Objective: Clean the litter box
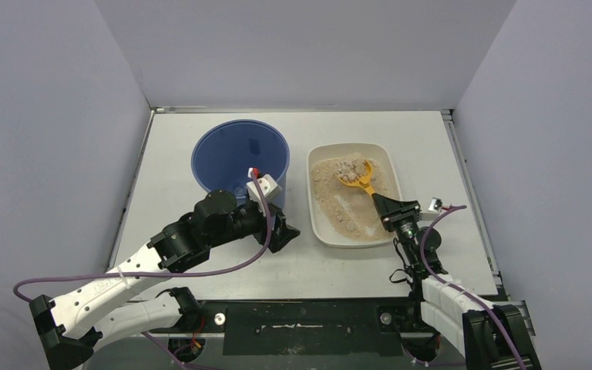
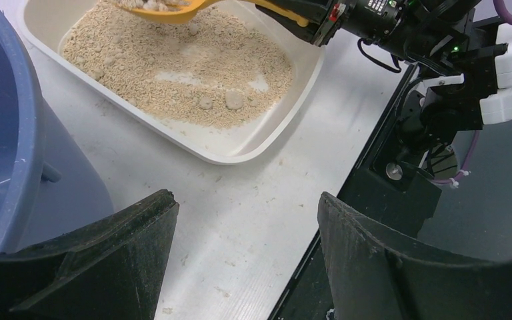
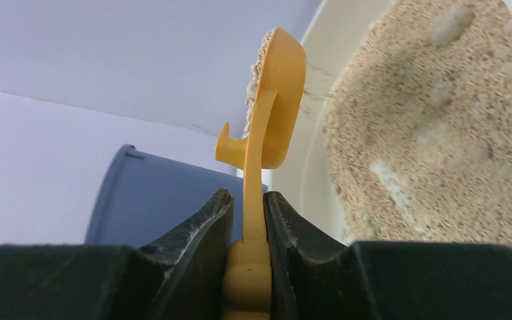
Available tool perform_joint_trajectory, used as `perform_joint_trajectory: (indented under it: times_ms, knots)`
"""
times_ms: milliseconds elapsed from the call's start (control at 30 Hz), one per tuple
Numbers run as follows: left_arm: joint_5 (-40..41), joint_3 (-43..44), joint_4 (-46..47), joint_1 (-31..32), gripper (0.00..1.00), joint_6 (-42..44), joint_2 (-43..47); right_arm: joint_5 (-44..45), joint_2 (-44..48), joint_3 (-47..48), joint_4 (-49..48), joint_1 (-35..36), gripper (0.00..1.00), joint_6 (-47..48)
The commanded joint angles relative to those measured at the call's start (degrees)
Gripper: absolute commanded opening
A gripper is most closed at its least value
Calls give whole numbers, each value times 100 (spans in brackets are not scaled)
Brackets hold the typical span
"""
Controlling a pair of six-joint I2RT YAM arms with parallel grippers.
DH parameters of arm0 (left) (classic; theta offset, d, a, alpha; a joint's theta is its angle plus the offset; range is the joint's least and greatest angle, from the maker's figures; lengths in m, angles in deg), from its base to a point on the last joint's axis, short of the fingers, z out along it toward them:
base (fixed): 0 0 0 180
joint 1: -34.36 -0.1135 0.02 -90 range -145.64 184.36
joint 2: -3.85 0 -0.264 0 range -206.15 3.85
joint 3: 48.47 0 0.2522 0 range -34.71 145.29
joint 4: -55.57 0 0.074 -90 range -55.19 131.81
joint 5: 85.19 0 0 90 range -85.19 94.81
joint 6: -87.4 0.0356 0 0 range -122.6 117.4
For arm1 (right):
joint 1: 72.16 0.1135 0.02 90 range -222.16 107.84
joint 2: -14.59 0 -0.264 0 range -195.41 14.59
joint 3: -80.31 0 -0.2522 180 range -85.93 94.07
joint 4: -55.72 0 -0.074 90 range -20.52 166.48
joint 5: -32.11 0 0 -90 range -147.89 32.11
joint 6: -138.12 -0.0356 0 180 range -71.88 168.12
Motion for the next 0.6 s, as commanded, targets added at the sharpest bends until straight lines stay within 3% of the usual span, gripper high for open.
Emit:
perform_joint_trajectory:
  times_ms: [0, 333, 567]
  knots:
    - [-137, 23, 369, -10, 74, 122, 126, -307, 202, -345, -1266, -194, 0, -472]
    - [-105, -3, 399, -8, 74, 142, 197, -698, 330, -580, -1952, -269, 0, -1128]
    - [-67, -4, 409, -10, 73, 159, 210, -860, 1249, -522, -1084, -458, 0, -1211]
